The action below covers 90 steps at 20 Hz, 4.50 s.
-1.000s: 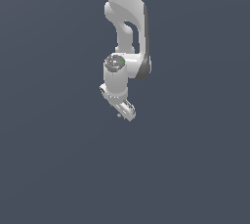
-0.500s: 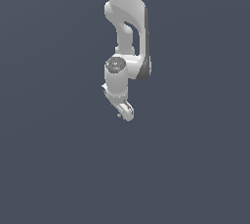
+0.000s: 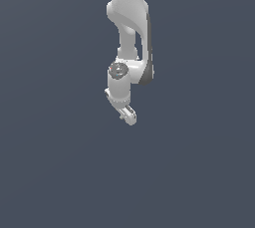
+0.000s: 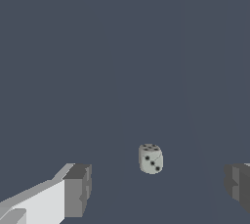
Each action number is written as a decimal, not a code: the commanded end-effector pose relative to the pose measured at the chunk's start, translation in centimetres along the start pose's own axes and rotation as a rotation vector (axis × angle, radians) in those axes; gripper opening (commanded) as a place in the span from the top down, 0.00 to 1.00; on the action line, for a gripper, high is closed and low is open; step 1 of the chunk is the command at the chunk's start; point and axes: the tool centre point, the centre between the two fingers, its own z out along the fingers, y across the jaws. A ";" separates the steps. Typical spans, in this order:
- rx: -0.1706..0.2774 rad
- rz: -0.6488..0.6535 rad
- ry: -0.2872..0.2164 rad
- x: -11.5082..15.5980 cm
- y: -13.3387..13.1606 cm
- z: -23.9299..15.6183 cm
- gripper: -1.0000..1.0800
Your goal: Pick up the object and move it to a goal position.
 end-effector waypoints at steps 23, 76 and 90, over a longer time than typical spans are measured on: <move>0.000 0.004 0.000 0.0 0.0 2.8 1.00; -0.001 0.004 0.001 -11.7 -18.6 -39.0 1.00; -0.001 0.003 0.000 -13.0 -21.3 -44.2 1.00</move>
